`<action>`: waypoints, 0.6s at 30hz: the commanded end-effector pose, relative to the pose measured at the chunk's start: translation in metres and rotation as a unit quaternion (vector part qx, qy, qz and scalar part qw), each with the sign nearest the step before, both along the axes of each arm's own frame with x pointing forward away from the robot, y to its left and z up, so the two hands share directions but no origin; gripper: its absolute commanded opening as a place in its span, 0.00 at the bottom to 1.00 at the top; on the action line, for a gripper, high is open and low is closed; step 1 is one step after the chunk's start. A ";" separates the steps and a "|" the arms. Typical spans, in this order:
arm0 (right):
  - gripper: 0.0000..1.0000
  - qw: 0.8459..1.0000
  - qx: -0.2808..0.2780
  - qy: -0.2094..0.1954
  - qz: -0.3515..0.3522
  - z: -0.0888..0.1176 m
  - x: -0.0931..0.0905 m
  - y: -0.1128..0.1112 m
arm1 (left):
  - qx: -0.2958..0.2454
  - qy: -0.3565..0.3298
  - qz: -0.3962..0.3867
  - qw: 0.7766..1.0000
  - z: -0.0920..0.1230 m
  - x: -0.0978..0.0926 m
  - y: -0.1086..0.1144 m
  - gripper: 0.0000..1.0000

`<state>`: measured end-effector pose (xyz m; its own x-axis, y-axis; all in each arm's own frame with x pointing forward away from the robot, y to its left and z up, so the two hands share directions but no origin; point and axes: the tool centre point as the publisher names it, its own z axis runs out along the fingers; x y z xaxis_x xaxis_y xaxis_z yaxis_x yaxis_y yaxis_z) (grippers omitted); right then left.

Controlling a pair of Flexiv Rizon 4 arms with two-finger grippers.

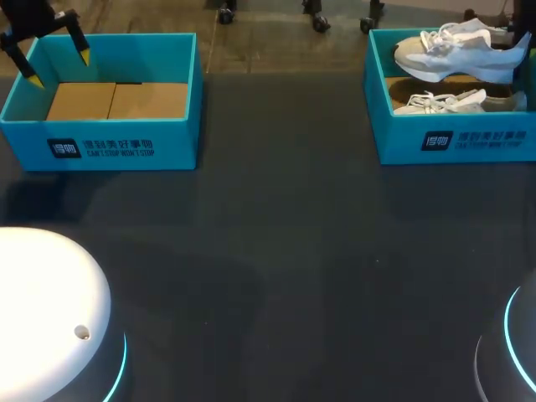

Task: Take the shoe out of the shoebox, open the shoe tongue, remove and reinsert the insole, then place the shoe into the shoebox

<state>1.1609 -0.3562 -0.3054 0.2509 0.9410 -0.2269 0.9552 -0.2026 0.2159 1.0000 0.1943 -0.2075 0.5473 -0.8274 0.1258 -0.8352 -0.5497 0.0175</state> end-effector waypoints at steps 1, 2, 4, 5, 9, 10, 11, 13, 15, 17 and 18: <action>0.00 1.000 0.001 0.000 -0.003 -0.002 -0.004 -0.002 | 0.001 -0.001 0.001 1.000 0.000 -0.001 0.000 1.00; 0.00 1.000 0.002 0.001 -0.003 -0.002 -0.004 -0.002 | 0.001 -0.001 0.001 1.000 0.000 -0.001 0.000 1.00; 0.00 1.000 0.002 0.002 -0.003 -0.003 -0.004 -0.002 | 0.001 -0.001 0.001 1.000 0.000 -0.001 0.000 1.00; 0.00 1.000 0.002 0.002 -0.003 -0.005 -0.004 -0.001 | 0.001 -0.001 0.001 1.000 0.000 -0.001 0.000 1.00; 0.00 1.000 -0.009 0.003 -0.001 -0.009 -0.003 0.004 | 0.001 -0.001 0.001 1.000 0.000 -0.001 0.000 1.00; 0.00 1.000 -0.011 0.004 -0.003 -0.011 -0.003 0.005 | 0.001 -0.001 0.001 1.000 0.000 -0.001 0.000 1.00; 0.00 1.000 -0.012 0.003 -0.007 -0.012 -0.003 0.005 | 0.001 -0.001 0.001 1.000 0.000 -0.001 0.000 1.00; 0.00 1.000 -0.012 0.004 -0.011 -0.015 -0.003 0.005 | 0.001 -0.001 0.001 1.000 0.000 -0.001 0.000 1.00; 0.00 1.000 -0.019 0.008 -0.015 -0.018 -0.002 0.006 | 0.001 -0.001 0.001 1.000 0.000 -0.001 0.000 1.00; 0.00 1.000 -0.017 0.008 -0.012 -0.023 -0.002 0.007 | 0.001 -0.001 0.001 1.000 0.000 -0.001 0.000 1.00; 0.00 1.000 -0.018 0.009 -0.011 -0.025 -0.002 0.007 | 0.001 -0.001 0.001 1.000 0.000 -0.001 0.000 1.00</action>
